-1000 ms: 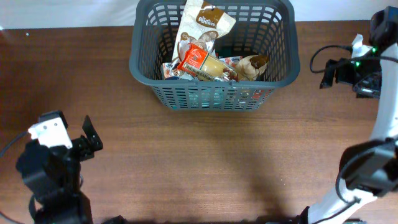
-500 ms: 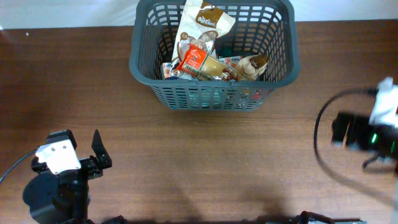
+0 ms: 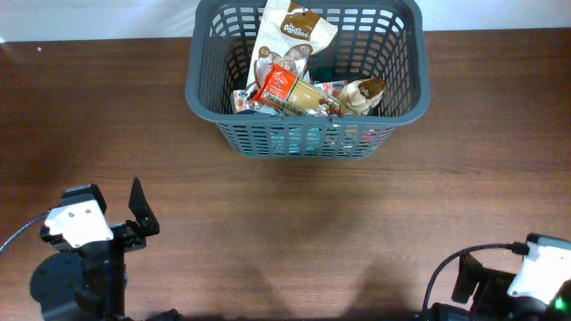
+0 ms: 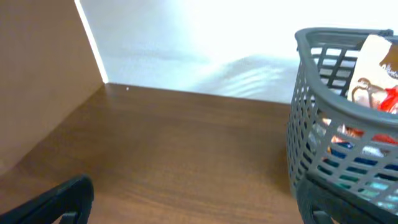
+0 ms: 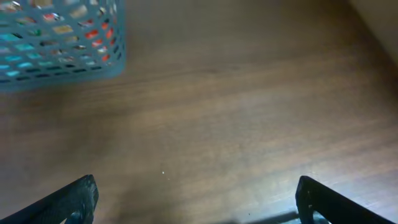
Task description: Pack container
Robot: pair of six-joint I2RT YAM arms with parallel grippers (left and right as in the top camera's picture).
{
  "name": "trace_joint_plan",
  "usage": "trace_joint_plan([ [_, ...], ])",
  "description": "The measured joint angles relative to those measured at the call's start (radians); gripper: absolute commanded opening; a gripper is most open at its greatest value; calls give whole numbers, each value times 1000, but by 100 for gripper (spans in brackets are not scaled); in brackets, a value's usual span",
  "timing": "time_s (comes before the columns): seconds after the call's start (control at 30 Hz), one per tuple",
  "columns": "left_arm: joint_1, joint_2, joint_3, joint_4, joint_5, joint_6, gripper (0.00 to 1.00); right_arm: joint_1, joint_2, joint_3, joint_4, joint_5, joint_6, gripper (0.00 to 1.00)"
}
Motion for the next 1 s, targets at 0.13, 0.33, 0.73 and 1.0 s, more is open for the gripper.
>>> trace_joint_plan([
  [0.13,0,0,0,3,0,-5,99,14,-99,-8,31,-2,10,99],
  [0.33,-1,0,0,23,0,-21,99,15,-327,-7,16,-2,14,99],
  [0.73,-50,0,0,42,0,-32,99,105,-357,-8,-46,-78,13,99],
  [1.0,-114,0,0,64,0,-31,99,131,-357,-8,-66,-123,9,99],
])
